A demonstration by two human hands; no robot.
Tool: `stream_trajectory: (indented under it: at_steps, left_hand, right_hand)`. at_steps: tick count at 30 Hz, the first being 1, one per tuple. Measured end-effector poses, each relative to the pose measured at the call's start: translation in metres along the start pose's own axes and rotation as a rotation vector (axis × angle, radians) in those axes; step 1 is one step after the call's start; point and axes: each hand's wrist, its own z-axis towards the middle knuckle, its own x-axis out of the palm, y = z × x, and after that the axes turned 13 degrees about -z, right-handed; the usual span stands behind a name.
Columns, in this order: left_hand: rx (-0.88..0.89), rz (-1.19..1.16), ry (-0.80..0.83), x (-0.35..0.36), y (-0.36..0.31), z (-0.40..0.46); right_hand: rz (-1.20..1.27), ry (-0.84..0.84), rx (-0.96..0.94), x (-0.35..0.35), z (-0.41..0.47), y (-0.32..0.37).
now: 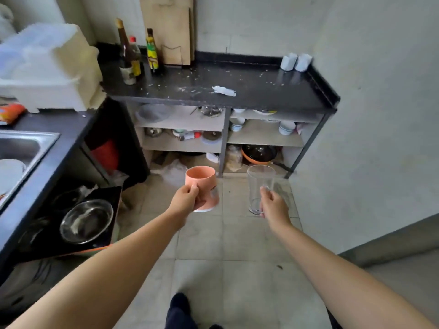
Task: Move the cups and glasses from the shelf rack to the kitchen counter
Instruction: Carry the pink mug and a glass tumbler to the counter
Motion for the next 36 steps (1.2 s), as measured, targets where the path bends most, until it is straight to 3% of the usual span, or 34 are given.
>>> stream_trajectory:
  at_steps: [7,15,36]
  left_hand:
    - [-0.025,0.038,0.125,0.078,-0.032,0.120]
    - [-0.007,0.083,0.283,0.162,-0.118,0.256]
    - [-0.005,0.090,0.231,0.374,-0.236,0.556]
  right_hand:
    - [0.035,-0.123,0.063,-0.029,0.108,0.019]
    - [0.117,-0.248,0.093,-0.058,0.237,0.089]
    - [0.118,-0.153,0.032,-0.129,0.614,0.208]
